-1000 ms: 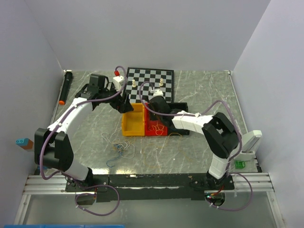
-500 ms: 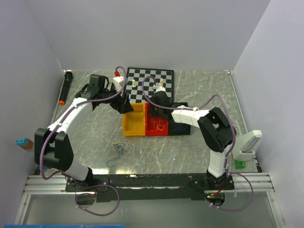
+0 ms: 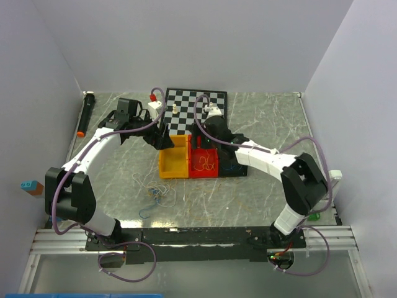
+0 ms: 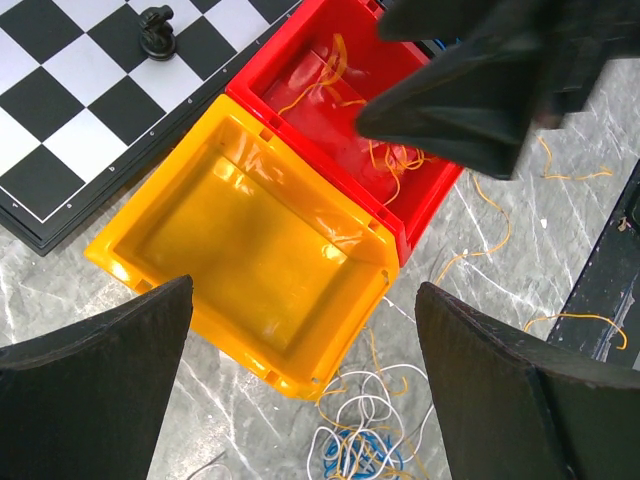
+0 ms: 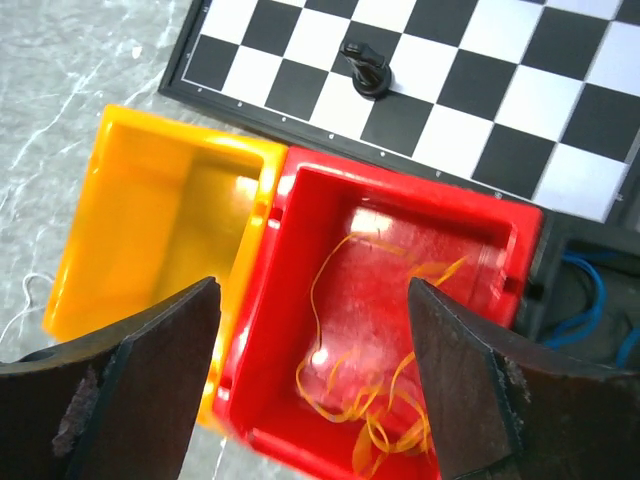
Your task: Untangle the cables
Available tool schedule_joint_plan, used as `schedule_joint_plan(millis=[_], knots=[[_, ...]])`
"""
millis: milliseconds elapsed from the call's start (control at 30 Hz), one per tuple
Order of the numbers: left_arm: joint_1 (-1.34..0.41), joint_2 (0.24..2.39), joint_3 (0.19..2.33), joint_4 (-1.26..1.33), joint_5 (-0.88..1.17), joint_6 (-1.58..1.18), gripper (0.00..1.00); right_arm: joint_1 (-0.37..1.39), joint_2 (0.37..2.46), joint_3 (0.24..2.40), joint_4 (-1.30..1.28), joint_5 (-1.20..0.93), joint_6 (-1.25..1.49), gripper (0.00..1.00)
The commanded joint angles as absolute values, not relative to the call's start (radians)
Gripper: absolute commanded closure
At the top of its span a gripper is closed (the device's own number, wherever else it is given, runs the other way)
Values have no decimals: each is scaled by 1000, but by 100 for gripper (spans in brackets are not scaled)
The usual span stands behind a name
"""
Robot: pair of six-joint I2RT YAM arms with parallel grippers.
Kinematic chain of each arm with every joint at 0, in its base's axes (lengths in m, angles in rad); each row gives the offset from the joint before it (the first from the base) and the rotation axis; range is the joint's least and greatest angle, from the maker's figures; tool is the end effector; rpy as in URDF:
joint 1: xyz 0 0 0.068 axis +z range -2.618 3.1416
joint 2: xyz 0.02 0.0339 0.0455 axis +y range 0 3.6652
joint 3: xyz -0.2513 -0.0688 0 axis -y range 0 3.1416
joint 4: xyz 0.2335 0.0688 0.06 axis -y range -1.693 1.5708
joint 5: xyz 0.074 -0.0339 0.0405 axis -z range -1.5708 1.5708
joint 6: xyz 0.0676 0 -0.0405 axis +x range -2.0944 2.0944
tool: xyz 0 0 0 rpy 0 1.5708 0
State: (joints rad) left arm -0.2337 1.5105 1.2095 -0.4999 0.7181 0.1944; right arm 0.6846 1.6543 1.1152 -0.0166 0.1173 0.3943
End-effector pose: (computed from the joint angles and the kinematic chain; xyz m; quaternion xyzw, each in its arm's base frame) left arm 0.3132 -0.1203 0.2627 0.3133 0.8199 -0.3325 0.3451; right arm 0.3087 0.2418 0.2211 -0.0980 0.8674 0.2053 0.4426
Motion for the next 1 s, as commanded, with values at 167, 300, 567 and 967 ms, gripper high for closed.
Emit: schedule_joint_plan(millis=[167, 300, 567, 967], knots=[[-229, 1482, 1249, -515, 744, 210, 3, 738, 1349, 912, -67, 160, 356, 21], [-229, 1483, 1259, -532, 742, 216, 3, 800, 1203, 751, -120, 117, 370, 17], [-227, 1485, 1281, -568, 723, 247, 3, 954, 1065, 525, -109, 152, 485, 8], [-229, 1509, 1279, -606, 707, 271, 3, 1019, 1370, 621, -38, 322, 446, 16]])
